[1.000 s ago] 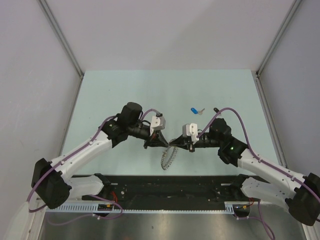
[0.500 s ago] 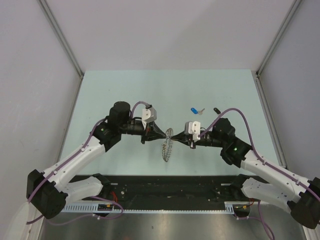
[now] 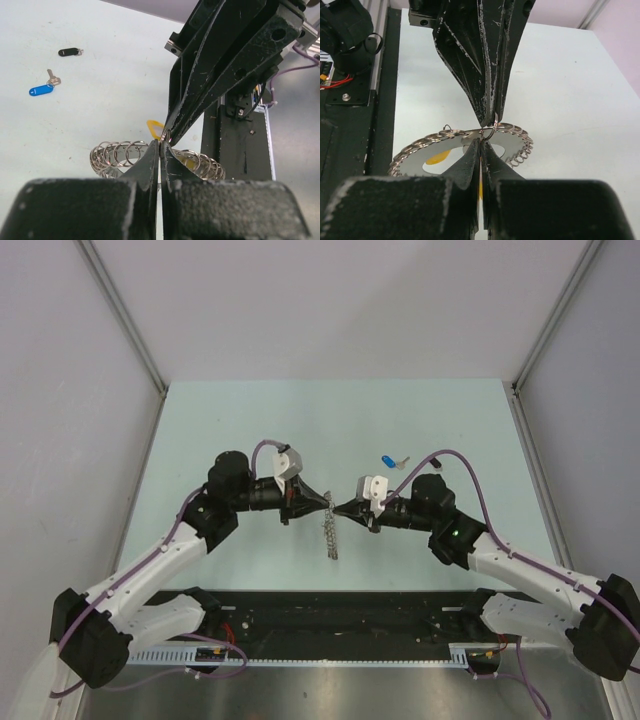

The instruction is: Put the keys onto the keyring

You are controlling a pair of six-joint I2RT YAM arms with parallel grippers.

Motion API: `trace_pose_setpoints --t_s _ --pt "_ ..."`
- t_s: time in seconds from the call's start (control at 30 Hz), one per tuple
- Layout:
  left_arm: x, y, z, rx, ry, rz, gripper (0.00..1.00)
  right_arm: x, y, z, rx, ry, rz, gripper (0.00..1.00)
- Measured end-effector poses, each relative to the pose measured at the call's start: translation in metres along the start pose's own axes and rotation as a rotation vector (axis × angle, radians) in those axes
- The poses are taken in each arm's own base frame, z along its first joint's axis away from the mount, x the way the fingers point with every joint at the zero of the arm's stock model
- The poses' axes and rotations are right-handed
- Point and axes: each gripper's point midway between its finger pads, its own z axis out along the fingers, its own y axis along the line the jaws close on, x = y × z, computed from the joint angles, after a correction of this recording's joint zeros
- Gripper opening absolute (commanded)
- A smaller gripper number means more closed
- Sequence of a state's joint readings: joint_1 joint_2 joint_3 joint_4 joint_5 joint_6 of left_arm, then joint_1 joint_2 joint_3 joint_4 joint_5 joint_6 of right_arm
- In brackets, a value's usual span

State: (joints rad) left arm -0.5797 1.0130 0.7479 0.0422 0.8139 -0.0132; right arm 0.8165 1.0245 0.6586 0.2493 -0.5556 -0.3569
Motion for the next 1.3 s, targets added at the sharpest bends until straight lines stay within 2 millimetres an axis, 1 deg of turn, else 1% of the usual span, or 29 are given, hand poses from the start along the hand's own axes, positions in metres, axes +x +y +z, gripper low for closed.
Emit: trace_pose_setpoints --t_s 0.03,0.1,0.13,0.23,0.5,0.57,0.7,0.8,0.83,0.87,0.9,0.93,0.97,1.0,1.17,1.3 --pt "-0.001 0.0 0.0 -0.001 -0.004 -0.002 0.0 -0.001 -0.002 0.0 0.008 -0.003 -0.002 0.0" --pt "-0.003 0.001 0.0 -0.004 -0.011 -0.002 0.06 -0.003 -0.004 0.0 0.022 -0.006 -0.003 0.0" --pt "-0.003 0.001 0.0 -0.007 -0.012 -0.001 0.18 -0.004 -0.005 -0.001 0.029 -0.007 -0.004 0.0" --pt "-0.006 0.004 -0.001 -0.028 -0.018 0.011 0.42 -0.008 -0.003 -0.003 0.033 -0.017 -0.009 0.0" --pt "-0.02 0.01 -0.011 -0.096 -0.049 0.078 0.52 -0.012 0.001 -0.006 0.029 -0.023 -0.012 0.0" --pt "-0.024 0.01 -0.013 -0.101 -0.055 0.094 0.57 -0.012 0.0 -0.007 0.033 -0.023 -0.013 0.0" --pt "-0.028 0.01 -0.015 -0.106 -0.055 0.108 0.63 -0.008 0.0 -0.008 0.04 -0.006 -0.005 0.0" --pt "-0.029 0.01 -0.018 -0.124 -0.056 0.111 0.71 -0.005 -0.001 -0.008 0.042 0.018 0.005 0.0" --pt "-0.03 0.01 -0.02 -0.134 -0.056 0.114 0.78 -0.006 -0.002 -0.008 0.043 0.024 0.008 0.0" --pt "-0.031 0.011 -0.022 -0.147 -0.057 0.118 0.87 -0.006 -0.004 -0.007 0.048 0.028 0.009 0.0" --pt "-0.032 0.013 -0.024 -0.168 -0.06 0.119 0.9 -0.007 -0.007 -0.006 0.052 0.033 0.012 0.0" --pt "-0.034 0.014 -0.026 -0.188 -0.062 0.121 0.96 -0.006 -0.009 -0.005 0.055 0.038 0.014 0.0" --pt "-0.036 0.016 -0.029 -0.21 -0.065 0.122 0.98 -0.006 -0.011 -0.004 0.058 0.045 0.017 0.0" --pt "-0.039 0.018 -0.032 -0.236 -0.07 0.124 1.0 -0.004 -0.014 -0.003 0.063 0.053 0.022 0.0" --pt "-0.051 0.026 -0.05 -0.359 -0.098 0.132 1.0 0.008 -0.029 0.005 0.079 0.102 0.046 0.0" --pt "-0.058 0.032 -0.073 -0.49 -0.128 0.131 1.0 0.021 -0.042 0.011 0.089 0.143 0.062 0.0"
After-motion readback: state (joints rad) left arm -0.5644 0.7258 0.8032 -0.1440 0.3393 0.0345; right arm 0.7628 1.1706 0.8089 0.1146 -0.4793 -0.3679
